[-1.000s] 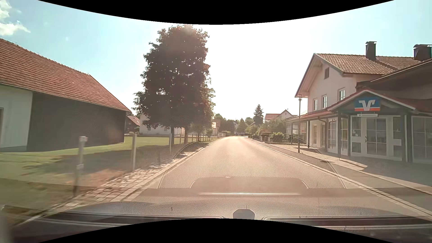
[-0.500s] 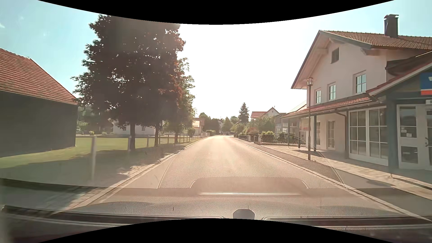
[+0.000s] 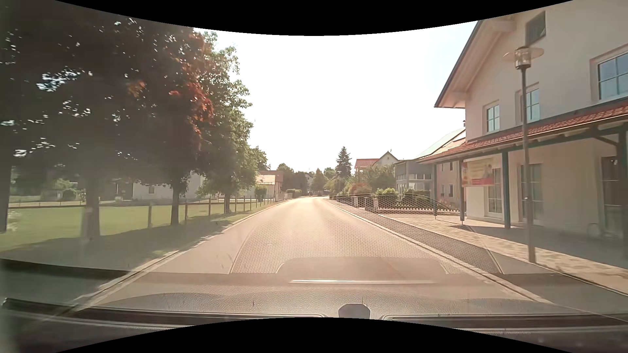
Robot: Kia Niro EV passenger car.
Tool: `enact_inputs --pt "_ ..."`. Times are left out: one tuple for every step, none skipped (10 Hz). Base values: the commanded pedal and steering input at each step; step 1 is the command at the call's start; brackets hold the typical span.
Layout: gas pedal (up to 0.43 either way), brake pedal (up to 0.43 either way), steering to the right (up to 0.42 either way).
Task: Follow the waypoints while adhering to traffic rules and regulations
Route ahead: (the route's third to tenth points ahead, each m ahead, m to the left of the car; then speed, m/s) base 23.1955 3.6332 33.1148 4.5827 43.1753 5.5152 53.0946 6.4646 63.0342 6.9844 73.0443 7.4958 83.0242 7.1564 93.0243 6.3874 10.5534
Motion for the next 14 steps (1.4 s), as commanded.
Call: enact_inputs --pt "0.118 0.006 -0.005" --pt "0.118 0.006 -0.007" --pt "0.118 0.006 -0.008" --pt "0.118 0.006 -0.011" --pt "0.118 0.006 -0.016" --pt "0.118 0.006 -0.023" --pt "0.118 0.006 -0.024" --pt "0.118 0.006 -0.024" --pt "0.118 0.006 -0.024" --pt "0.118 0.006 -0.024" --pt "0.118 0.006 -0.024" --pt "0.118 0.006 -0.023" --pt "0.110 0.006 -0.022" --pt "0.110 0.006 -0.019"
